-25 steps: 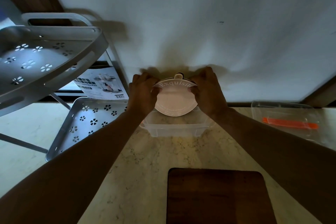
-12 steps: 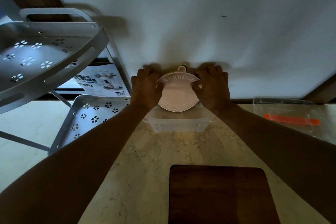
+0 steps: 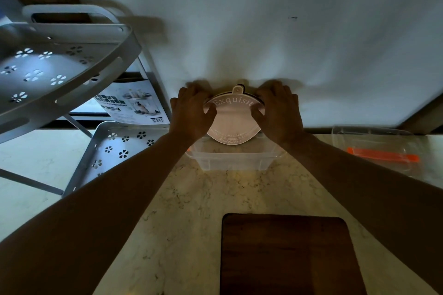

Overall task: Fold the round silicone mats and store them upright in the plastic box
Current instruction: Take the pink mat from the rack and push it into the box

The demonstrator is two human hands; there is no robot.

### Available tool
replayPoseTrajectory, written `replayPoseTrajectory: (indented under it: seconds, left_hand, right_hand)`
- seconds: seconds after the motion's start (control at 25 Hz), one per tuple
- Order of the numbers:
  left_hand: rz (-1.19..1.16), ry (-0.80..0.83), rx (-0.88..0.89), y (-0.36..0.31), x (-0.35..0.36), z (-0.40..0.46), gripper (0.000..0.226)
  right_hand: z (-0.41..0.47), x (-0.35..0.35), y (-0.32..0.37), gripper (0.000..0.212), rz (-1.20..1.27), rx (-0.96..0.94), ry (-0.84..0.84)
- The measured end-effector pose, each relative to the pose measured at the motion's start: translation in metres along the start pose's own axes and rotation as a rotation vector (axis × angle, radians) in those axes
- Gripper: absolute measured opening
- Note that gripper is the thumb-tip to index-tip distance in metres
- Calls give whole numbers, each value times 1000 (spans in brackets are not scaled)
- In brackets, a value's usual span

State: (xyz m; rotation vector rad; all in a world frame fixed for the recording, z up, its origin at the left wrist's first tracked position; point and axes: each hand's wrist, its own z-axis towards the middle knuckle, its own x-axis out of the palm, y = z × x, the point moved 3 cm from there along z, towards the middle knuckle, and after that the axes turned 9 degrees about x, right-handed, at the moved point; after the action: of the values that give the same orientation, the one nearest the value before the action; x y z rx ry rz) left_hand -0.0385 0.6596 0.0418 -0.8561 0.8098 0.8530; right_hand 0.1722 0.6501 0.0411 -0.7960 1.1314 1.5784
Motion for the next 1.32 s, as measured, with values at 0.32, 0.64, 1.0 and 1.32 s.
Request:
replayPoseTrajectory:
  seconds: [0.32,0.64,1.0,1.32]
  left_hand:
    - [27,45,0,0,1,2,25]
    - [-21,22,14,-1,-3,1,27]
    - [-25,24,9,2,-1,1,23]
    - [-20,31,68,2,-7,-2,32]
  right_hand:
    - [3,0,-2,29,-2,12,34]
    - [3,0,-2,27,86,12,23]
    - [4,-2,-1,24,83,-6,57]
    - [1,-7,2,33,84,-11,22]
